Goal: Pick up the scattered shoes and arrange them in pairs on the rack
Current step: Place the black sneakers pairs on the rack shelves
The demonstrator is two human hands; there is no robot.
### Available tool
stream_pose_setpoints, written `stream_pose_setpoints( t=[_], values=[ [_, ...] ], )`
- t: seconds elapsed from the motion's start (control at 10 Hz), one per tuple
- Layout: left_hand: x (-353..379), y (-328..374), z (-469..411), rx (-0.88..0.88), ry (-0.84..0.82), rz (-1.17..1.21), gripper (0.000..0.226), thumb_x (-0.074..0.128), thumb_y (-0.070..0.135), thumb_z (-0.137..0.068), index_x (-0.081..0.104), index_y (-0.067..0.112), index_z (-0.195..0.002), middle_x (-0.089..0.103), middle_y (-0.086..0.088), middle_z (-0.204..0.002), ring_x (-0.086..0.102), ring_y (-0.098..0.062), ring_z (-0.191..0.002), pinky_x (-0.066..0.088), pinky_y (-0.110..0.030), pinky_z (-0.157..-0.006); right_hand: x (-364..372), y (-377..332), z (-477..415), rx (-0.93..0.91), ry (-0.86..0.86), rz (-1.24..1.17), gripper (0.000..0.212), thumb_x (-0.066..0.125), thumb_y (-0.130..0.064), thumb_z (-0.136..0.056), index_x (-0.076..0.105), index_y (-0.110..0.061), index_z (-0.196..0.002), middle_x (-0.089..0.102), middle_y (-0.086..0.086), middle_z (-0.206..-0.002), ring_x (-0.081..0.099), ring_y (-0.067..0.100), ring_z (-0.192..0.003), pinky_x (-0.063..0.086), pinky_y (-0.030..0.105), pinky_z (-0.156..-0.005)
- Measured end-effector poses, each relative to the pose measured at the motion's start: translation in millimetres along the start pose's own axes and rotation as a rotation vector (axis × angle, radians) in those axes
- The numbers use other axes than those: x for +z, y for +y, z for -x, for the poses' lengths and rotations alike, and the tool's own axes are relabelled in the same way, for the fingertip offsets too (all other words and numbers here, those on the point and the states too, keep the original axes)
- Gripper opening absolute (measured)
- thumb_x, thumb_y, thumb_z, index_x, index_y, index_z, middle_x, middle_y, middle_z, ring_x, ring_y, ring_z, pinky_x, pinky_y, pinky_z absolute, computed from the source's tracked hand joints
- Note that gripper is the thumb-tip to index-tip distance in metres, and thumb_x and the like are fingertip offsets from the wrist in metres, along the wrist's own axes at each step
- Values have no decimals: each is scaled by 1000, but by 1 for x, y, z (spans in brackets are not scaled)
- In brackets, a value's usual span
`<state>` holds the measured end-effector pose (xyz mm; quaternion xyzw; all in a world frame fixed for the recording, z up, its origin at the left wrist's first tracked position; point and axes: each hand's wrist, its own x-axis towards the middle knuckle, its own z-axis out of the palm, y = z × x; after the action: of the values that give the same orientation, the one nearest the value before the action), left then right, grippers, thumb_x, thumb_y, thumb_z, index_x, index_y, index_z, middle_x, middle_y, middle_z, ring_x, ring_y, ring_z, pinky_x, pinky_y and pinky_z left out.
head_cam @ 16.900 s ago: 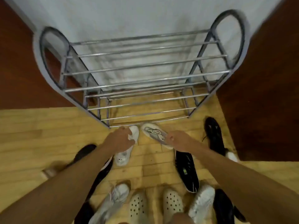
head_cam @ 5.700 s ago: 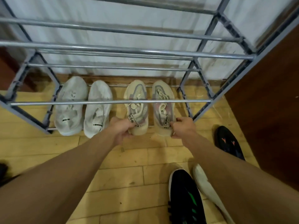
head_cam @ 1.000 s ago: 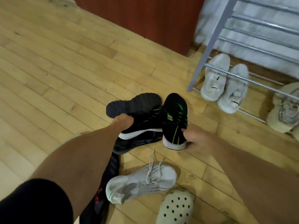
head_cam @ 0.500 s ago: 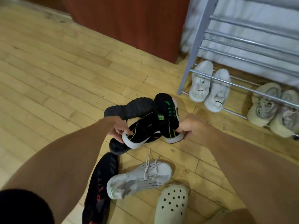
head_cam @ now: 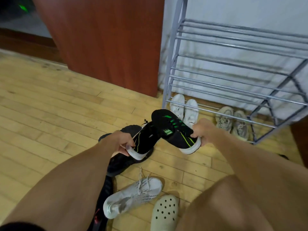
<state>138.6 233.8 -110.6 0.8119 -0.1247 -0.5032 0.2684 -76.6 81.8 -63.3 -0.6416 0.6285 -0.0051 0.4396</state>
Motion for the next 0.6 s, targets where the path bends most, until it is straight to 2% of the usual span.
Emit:
stream_pose_setpoints(
  t=[0.1, 0.2, 0.3, 0.4, 0.5, 0.6],
  values=[
    [6, 19, 25, 87, -10, 55, 7, 62, -8, -82, 62, -4, -76, 66, -18, -84, 65, -31, -74, 57, -40, -74, -41, 18, 6, -13, -5, 188, 31, 60, -16, -91, 62, -1, -119, 69, 7, -109, 61, 14, -92, 46, 25, -67],
    [16, 43, 43, 160, -48, 83, 5, 63, -8, -82, 61, -5, -78, 65, -18, -87, 65, -31, -76, 56, -39, -65, -69, 25, 32, 87, 37, -256, 12, 57, -10, -93, 54, -9, -105, 57, 5, -82, 57, 17, -77, 48, 25, -59],
    [34, 65, 49, 209, -69, 111, 5, 63, -7, -83, 60, -5, -80, 63, -16, -89, 63, -30, -78, 55, -41, -71, -84, 41, 31, 69, 8, -302, 14, 52, 4, -92, 49, -9, -96, 52, 8, -75, 55, 23, -63, 54, 36, -49],
    [58, 84, 47, 253, -103, 153, 8, 60, -9, -84, 61, -4, -77, 61, -14, -90, 62, -31, -84, 56, -43, -73, -91, 55, 24, 87, 60, -429, 11, 54, 10, -90, 54, 2, -82, 54, 14, -85, 56, 29, -69, 55, 43, -41],
    [81, 102, 33, 262, -103, 209, 12, 57, -10, -85, 60, -3, -76, 59, -15, -99, 59, -34, -95, 54, -44, -82, -94, 62, 3, 94, 87, -524, 15, 52, 12, -90, 52, 2, -78, 54, 15, -84, 57, 38, -84, 55, 57, -72],
    [100, 123, 7, 265, -97, 257, 11, 61, -6, -86, 63, -8, -96, 60, -19, -113, 60, -35, -98, 54, -45, -87, -93, 64, -29, 89, 86, -539, 12, 51, 8, -93, 50, 0, -83, 55, 11, -83, 58, 35, -81, 53, 57, -87]
  ],
)
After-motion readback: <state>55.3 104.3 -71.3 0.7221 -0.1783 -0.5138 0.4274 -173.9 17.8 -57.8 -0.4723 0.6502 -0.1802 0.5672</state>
